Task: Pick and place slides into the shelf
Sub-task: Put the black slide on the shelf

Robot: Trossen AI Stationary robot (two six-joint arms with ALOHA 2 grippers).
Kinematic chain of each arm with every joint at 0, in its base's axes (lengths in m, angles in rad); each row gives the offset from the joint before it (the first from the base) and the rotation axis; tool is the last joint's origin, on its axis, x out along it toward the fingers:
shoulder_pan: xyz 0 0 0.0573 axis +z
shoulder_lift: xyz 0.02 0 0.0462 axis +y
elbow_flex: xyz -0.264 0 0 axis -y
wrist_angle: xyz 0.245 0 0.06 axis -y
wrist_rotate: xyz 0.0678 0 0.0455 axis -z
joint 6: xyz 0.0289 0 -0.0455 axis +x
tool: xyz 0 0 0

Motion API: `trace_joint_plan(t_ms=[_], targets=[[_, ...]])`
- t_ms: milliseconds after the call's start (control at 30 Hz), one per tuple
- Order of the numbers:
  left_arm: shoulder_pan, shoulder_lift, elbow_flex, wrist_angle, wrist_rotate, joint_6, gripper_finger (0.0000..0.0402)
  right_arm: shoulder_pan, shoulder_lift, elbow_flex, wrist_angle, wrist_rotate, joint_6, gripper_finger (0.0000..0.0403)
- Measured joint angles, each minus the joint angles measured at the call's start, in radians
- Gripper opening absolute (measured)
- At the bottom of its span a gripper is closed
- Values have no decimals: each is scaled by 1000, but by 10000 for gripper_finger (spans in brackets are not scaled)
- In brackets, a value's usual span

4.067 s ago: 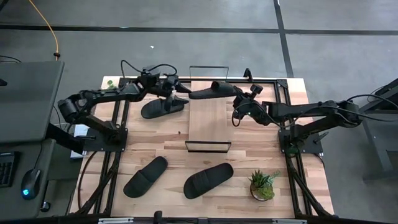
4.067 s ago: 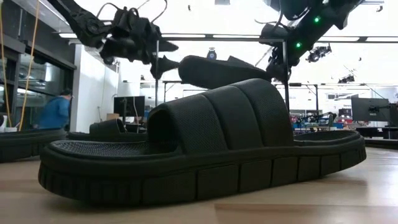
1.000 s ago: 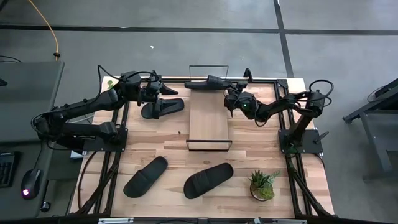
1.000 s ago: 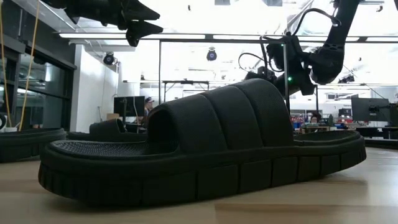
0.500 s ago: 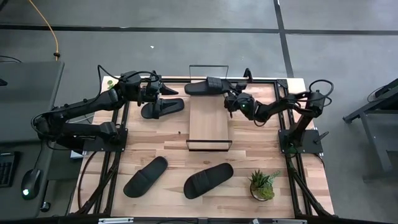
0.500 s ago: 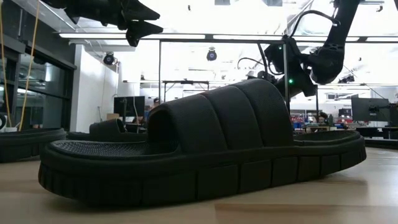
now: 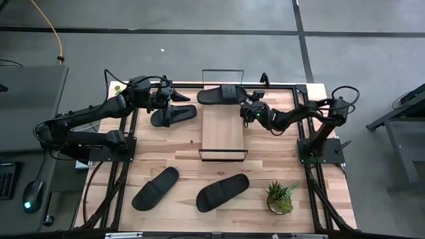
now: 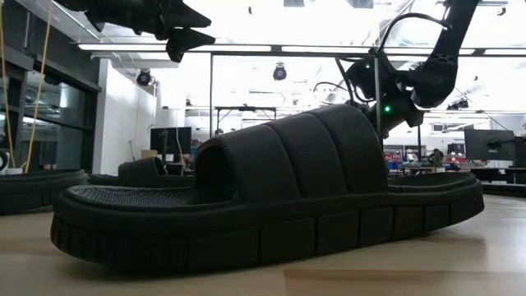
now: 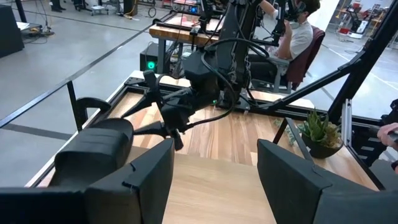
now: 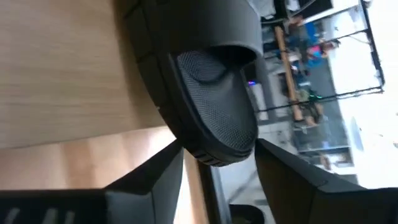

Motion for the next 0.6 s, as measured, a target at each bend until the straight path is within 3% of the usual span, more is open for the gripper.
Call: trace_joint_plan(t_ms=[300, 600], targets=[[0, 0, 0, 0, 2, 0, 211, 1, -3, 0, -46, 127, 88, 287], [0, 0, 0, -4, 3, 0, 211, 33, -39, 0, -113, 124, 117, 300]])
